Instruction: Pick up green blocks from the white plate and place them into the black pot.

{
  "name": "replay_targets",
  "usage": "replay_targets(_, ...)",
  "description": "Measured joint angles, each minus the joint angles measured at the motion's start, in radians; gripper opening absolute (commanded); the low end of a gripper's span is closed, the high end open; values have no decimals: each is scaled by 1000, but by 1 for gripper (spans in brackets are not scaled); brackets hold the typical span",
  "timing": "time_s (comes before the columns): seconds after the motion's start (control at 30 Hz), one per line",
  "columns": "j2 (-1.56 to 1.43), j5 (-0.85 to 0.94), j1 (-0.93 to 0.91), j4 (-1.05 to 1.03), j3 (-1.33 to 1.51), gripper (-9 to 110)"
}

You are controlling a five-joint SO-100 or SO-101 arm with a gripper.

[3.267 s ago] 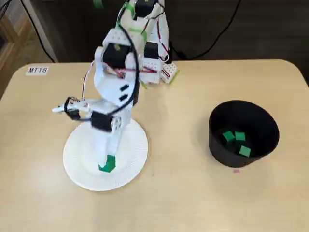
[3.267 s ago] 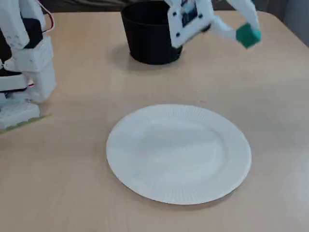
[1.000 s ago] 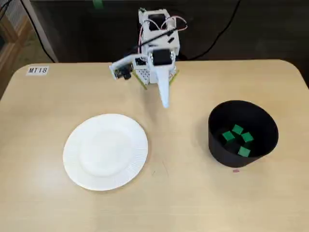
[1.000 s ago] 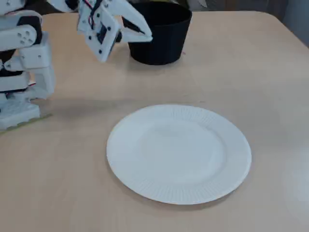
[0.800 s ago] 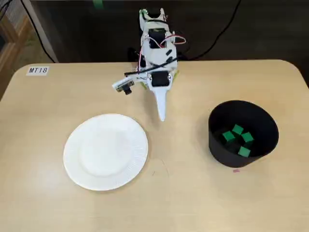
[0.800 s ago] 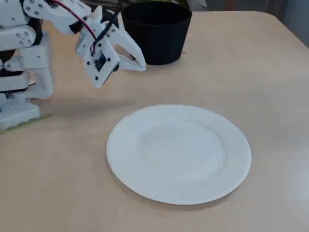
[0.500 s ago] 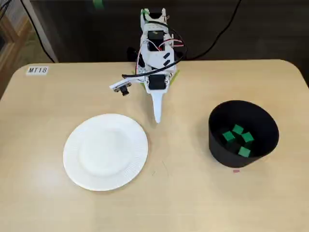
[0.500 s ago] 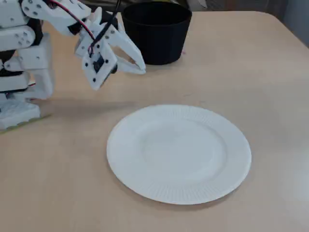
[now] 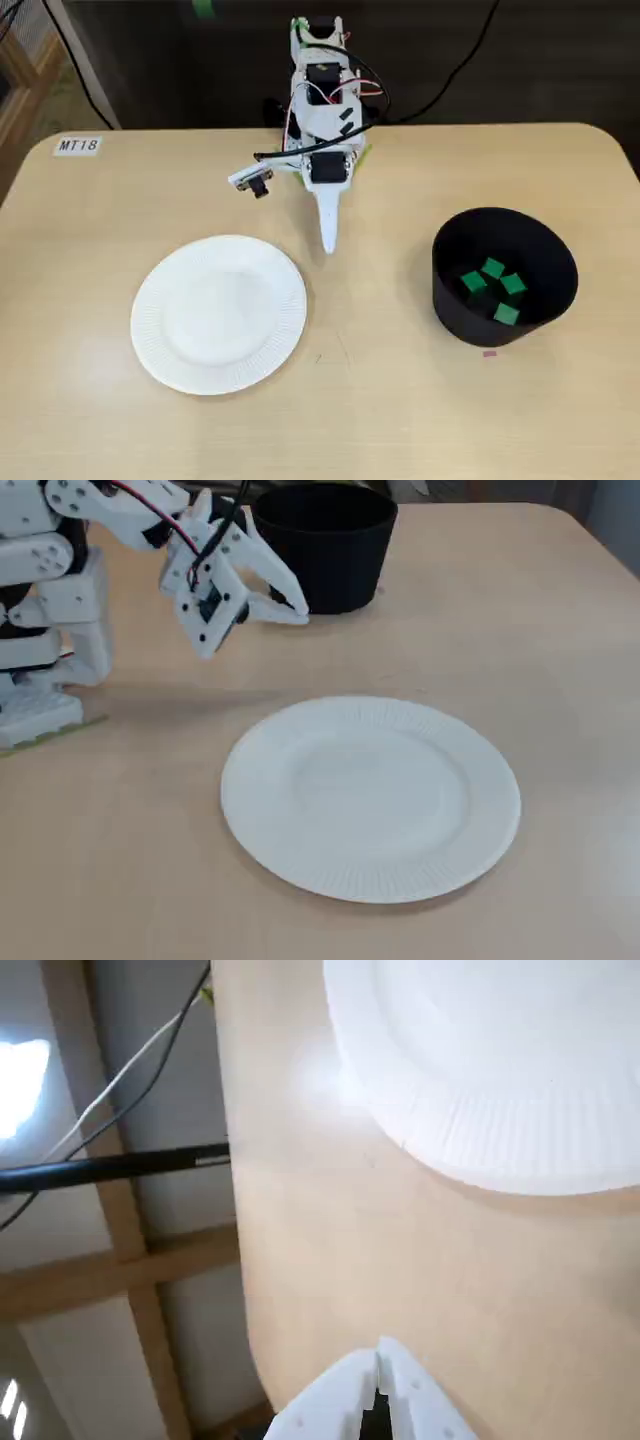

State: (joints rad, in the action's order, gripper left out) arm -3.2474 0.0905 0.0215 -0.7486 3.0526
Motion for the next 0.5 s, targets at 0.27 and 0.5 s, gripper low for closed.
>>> replay_targets(0.27,0,-2,-3,0,0,-2)
replay_targets(0.5,0,-2,-3,2,0,-2)
